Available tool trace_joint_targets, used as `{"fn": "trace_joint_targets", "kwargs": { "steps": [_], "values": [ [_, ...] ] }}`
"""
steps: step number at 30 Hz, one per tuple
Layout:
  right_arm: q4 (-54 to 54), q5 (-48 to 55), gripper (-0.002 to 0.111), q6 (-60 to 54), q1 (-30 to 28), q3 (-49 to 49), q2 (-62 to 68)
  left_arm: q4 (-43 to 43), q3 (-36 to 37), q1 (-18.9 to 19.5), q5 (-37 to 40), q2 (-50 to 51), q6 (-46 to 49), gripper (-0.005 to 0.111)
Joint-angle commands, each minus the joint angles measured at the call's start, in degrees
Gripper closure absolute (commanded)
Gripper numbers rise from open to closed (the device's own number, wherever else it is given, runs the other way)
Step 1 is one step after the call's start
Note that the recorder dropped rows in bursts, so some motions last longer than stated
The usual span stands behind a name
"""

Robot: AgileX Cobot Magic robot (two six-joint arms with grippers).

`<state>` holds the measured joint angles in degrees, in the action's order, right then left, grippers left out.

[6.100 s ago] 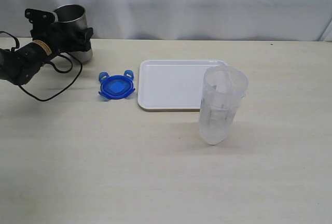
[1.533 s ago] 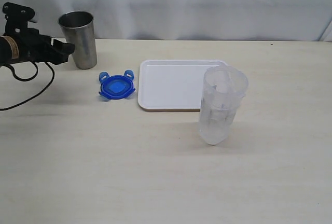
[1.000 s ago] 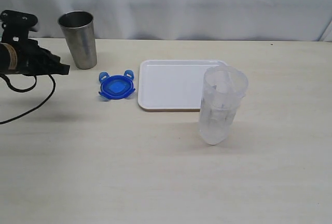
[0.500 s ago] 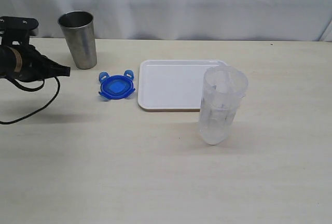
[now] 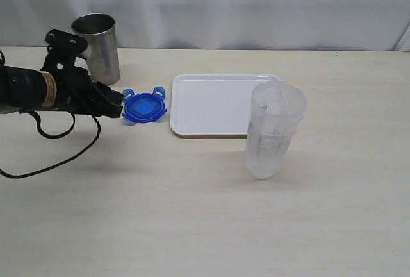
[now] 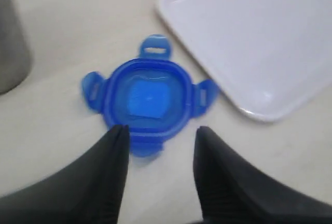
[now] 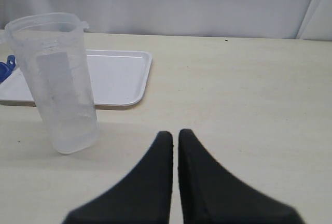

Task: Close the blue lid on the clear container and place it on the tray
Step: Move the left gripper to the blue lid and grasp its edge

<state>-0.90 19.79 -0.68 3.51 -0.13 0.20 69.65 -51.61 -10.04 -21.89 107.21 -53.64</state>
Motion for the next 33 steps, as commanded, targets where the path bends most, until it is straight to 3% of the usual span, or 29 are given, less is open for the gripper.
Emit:
{"fn": "trace_joint_targets", "kwargs": {
  "steps": [1,5,7,10,13,17,24,28,33],
  "values": [
    [0.07,0.02,0.104,0.11,-0.25,0.13,-0.20,19.86,-0.49,-0.64,-7.08,-0.63,1.26,0.067],
    [0.07,0.02,0.104,0.11,-0.25,0.13,-0.20,30.29,-0.50,-0.64,1.81,-1.42,0.57,0.066],
    [0.07,0.02,0.104,0.11,-0.25,0.13,-0.20,30.29,-0.50,-0.64,4.13,-1.48,3.30,0.065],
    [0.07,0.02,0.104,0.11,-0.25,0.13,-0.20,30.29,-0.50,-1.37,4.67,-1.48,15.93,0.059],
    [0.07,0.02,0.104,0.11,-0.25,0.13,-0.20,30.29,-0.50,-3.69,10.35,-1.48,32.14,0.052],
    [0.07,0.02,0.104,0.11,-0.25,0.13,-0.20,30.29,-0.50,-5.98,14.57,-1.02,42.31,0.052],
    [0.07,0.02,0.104,0.11,-0.25,0.13,-0.20,30.29,-2.45,-5.98,15.57,2.96,43.21,0.052],
    [0.07,0.02,0.104,0.11,-0.25,0.13,-0.20,30.11,-5.98,-5.98,11.80,6.07,42.87,0.052],
    [0.07,0.02,0.104,0.11,-0.25,0.13,-0.20,25.54,-9.67,-5.98,11.70,8.82,42.87,0.053]
  ]
}}
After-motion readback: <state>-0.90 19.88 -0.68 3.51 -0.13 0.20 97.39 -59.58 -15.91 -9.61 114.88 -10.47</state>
